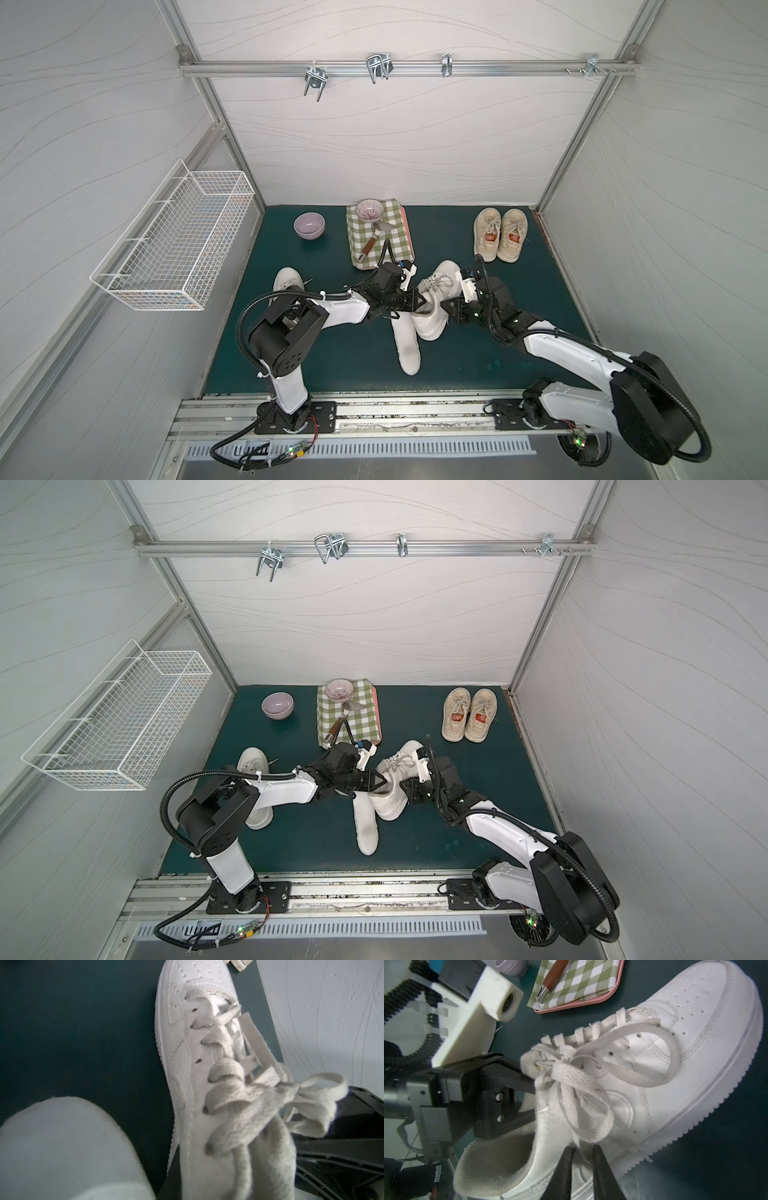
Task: Remove the insole from the shoe
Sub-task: Untie the shoelace on the shoe.
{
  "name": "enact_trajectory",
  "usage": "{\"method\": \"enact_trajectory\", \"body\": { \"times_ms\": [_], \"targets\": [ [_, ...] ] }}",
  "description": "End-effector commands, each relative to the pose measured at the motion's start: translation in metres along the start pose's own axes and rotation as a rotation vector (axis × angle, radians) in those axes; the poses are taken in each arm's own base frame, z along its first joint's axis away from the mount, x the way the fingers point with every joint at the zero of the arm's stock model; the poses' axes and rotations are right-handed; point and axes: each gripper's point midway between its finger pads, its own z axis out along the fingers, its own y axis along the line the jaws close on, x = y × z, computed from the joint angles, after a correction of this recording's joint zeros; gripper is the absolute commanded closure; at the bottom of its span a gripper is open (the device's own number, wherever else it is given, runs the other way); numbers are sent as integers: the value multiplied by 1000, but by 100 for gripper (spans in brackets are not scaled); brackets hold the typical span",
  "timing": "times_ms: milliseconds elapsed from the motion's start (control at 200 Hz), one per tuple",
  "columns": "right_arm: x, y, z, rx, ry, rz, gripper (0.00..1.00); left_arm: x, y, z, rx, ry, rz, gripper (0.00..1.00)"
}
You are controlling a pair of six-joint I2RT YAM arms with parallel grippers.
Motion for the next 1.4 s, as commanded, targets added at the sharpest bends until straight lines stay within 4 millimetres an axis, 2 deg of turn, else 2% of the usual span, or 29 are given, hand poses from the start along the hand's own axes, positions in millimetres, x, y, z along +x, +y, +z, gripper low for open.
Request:
{"method": "enact_trajectory", "body": {
  "times_ms": [0,120,245,330,535,805,1250,1310,1395],
  "targets": [
    [-3,1,4,15,5,-5,87,-43,-74,-19,253,-141,135,100],
    [-3,-6,1,61,6,3,95,-44,-70,-18,228,-147,129,100],
    [-4,-24,-10,175,-11,28,100,-45,-48,-15,99,-149,100,100],
    [-3,-37,-21,256,-20,52,100,-47,-35,-16,37,-162,79,100],
    [-3,-60,-38,329,-37,151,100,-48,-25,-11,15,-169,23,100],
    [-15,-72,-61,381,-99,203,100,-51,-17,-14,-31,-188,11,100],
    [-46,-51,-94,325,-194,188,100,-49,-6,-14,-56,-185,5,100],
    [-49,-42,-92,277,-186,156,100,-49,-6,-14,-53,-183,9,100],
    [-47,-23,-79,184,-147,109,100,-50,-11,-13,-33,-175,25,100]
  ]
}}
